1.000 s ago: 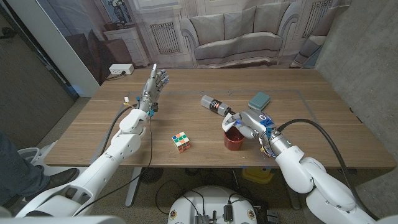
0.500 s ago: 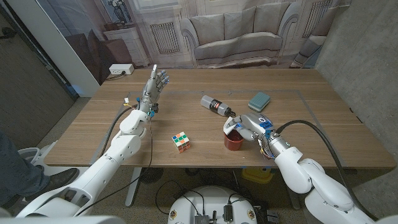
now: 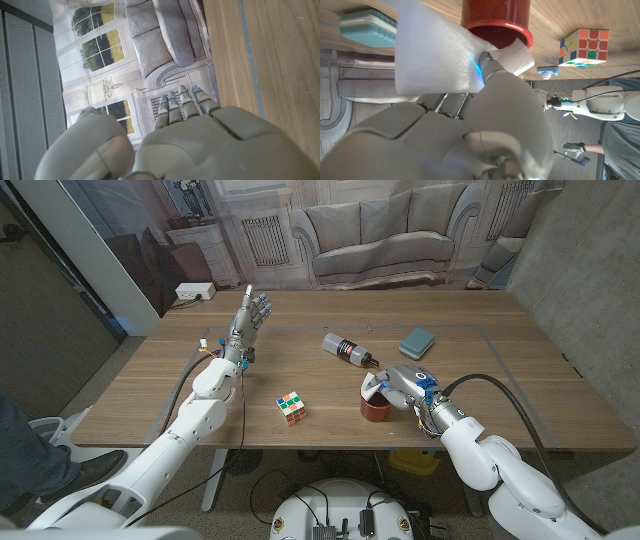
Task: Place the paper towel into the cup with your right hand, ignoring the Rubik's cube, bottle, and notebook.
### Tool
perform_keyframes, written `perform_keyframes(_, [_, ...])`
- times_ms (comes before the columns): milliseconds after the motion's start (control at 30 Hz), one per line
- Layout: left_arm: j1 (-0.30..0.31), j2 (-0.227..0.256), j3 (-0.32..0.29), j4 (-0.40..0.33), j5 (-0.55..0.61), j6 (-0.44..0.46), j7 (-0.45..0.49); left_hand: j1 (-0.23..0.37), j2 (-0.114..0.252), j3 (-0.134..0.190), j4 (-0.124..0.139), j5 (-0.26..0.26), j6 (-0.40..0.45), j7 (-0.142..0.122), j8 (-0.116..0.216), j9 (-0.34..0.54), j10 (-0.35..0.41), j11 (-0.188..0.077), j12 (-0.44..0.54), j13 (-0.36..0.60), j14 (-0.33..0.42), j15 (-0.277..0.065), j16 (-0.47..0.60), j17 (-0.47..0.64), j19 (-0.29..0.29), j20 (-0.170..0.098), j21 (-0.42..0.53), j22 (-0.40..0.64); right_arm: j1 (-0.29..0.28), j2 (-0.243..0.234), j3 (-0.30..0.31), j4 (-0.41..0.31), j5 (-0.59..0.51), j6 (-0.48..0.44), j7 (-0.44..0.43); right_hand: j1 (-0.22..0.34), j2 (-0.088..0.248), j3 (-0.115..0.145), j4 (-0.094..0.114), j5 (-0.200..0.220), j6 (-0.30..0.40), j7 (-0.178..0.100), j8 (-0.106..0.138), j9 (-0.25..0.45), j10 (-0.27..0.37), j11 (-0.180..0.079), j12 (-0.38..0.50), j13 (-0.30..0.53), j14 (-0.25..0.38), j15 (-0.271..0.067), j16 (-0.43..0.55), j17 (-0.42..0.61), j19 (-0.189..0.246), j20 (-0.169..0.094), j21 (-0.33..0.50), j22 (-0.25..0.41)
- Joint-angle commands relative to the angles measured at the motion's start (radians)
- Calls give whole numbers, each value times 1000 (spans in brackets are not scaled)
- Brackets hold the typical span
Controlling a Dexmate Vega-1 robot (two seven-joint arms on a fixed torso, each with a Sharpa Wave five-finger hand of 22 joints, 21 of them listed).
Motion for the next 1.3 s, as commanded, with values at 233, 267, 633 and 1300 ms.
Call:
perform_keyframes(233, [22,9,-5,-26,3,0,17,2,5,-6,3,-5,7,-3,1,6,8,0,0,3,6,0,-2,2,7,-1,2,5,27,-24,-37,15,-40,-56,35,-3,0,1,6,9,15,-3,1,4,8,-2,7,3,50,-68,3,3,-5,-114,10,-3])
perform_keyframes(267, [22,9,-5,-26,3,-1,17,2,5,-6,3,-5,8,-2,1,6,7,1,0,3,6,0,-2,2,8,-1,2,5,28,-26,-39,15,-43,-56,35,-4,1,1,6,9,16,-3,1,4,9,-2,7,3,50,-68,3,3,-5,-114,11,-3])
perform_keyframes(633, [11,3,-3,-3,-4,-5,0,3,6,-9,3,-5,9,-5,1,6,7,0,0,3,6,1,-2,2,7,0,2,5,39,-30,-67,4,-86,-82,47,-15,-5,-2,6,16,31,-10,3,2,50,-6,20,2,60,-67,4,3,-3,-113,22,-9])
perform_keyframes(1300, [-8,-8,0,33,-13,-8,-23,4,7,-12,3,-5,11,-4,1,6,9,-2,0,3,6,1,-2,2,7,-1,2,5,84,-24,-105,-1,-110,-130,137,-26,-7,0,5,25,27,-14,-2,0,54,-11,18,1,69,-67,3,2,2,-114,33,-16])
